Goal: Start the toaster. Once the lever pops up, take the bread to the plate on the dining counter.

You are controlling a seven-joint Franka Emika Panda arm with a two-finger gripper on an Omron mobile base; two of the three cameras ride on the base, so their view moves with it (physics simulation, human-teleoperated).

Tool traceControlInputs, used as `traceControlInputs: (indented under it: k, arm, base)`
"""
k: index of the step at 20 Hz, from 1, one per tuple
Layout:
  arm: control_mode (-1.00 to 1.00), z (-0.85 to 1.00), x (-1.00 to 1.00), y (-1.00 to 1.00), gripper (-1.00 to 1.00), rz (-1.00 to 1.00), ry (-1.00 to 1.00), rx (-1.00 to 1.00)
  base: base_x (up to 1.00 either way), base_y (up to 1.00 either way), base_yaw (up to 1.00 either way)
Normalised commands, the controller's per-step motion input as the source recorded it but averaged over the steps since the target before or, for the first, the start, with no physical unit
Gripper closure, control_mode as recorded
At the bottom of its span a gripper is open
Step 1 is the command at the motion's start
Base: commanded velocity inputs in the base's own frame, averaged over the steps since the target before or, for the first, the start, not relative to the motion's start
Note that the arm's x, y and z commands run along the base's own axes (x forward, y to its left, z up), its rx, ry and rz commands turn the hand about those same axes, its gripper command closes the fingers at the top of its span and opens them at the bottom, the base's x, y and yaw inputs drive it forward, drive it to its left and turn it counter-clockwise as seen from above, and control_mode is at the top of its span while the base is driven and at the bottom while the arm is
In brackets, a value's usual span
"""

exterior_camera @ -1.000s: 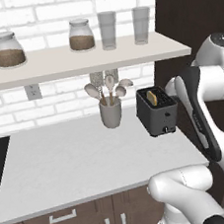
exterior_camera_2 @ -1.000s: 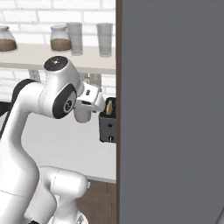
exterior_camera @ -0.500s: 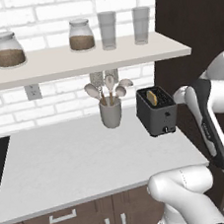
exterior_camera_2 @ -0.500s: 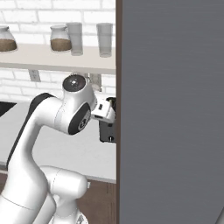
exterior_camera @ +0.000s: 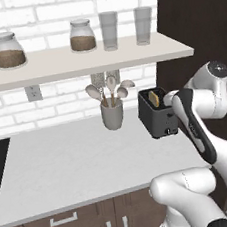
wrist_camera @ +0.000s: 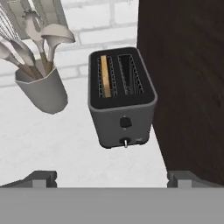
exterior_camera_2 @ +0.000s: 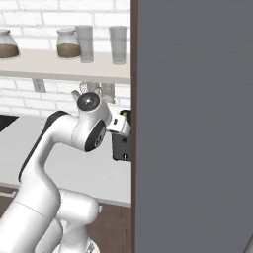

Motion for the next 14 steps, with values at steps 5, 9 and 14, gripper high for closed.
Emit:
traceControlInputs:
  k: [5,9,14]
  arm:
    - [-1.00,-0.14,0.73,0.07,-1.00,0.00,0.03,0.00]
    - [-1.00,-0.35,0.55,0.00,-1.00,0.00,0.00,0.00]
    - [-1.00,-0.40,0.40,0.00,-1.00,0.00,0.00,0.00]
  base:
    - [0.00,0.00,0.00]
    - [0.00,0.00,0.00]
    - [0.00,0.00,0.00]
